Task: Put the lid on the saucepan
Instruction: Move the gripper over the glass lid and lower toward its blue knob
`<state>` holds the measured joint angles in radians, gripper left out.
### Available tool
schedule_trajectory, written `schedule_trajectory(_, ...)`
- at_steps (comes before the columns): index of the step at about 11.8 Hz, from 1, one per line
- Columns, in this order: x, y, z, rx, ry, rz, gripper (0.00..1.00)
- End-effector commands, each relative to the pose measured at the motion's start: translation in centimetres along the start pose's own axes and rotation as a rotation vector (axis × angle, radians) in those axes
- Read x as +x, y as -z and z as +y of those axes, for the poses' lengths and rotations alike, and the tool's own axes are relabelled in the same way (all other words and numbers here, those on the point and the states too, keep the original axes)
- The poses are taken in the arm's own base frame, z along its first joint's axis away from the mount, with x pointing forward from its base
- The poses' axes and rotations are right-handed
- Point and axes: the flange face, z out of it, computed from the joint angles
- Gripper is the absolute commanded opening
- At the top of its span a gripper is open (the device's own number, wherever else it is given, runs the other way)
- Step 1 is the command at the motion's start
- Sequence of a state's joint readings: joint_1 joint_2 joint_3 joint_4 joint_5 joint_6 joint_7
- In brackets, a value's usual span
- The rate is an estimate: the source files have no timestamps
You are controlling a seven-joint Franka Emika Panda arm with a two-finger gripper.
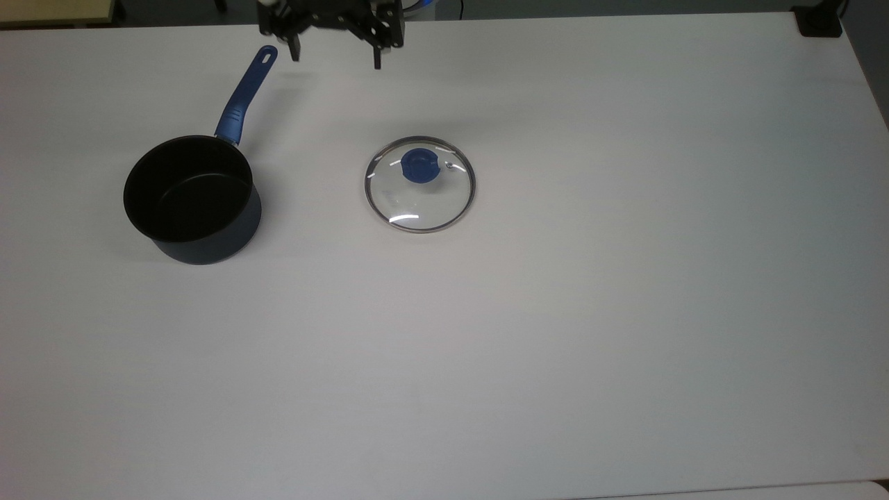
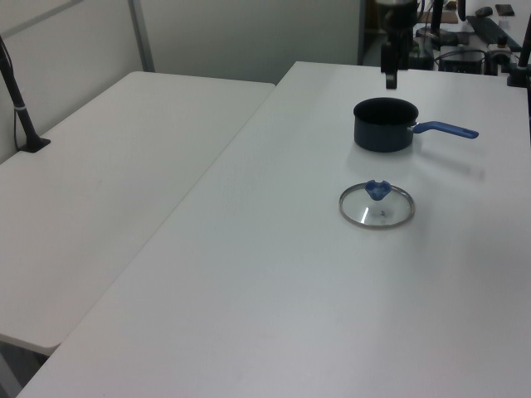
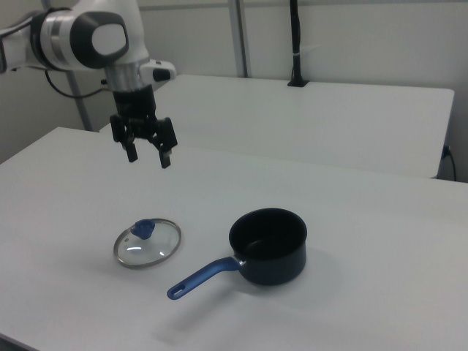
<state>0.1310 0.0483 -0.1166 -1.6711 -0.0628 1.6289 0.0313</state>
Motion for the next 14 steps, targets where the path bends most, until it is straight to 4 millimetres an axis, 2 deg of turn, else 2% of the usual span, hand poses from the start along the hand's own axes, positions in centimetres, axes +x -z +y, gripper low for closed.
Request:
schedule_trajectory(1, -0.1, -4.9, -3.1, -0.013, 0.090, -0.028, 1.00)
schedule_trajectory(2, 0.0, -6.8, -3.7, -0.016, 0.101, -0.040, 1.00)
schedule_trajectory(4, 0.1, -11.4, -6.1, -0.022, 0.146, -0.040, 1.00)
schedule_trajectory(6, 0.7, -13.4, -6.4, -0.033, 0.153, -0.068, 1.00)
schedule_trajectory(7, 0.9, -14.8, -7.7, -0.039, 0.175, -0.075, 1.00)
schedule_trajectory(9, 1.6, -16.5, -8.3, -0.051, 0.228, -0.074, 1.00)
schedule_trajectory(11, 1.5, -17.3, -8.6, -0.043, 0.238, -0.059, 1.00)
schedule_trajectory(14, 1.5, -17.4, -10.1, -0.015, 0.237, -0.032, 1.00)
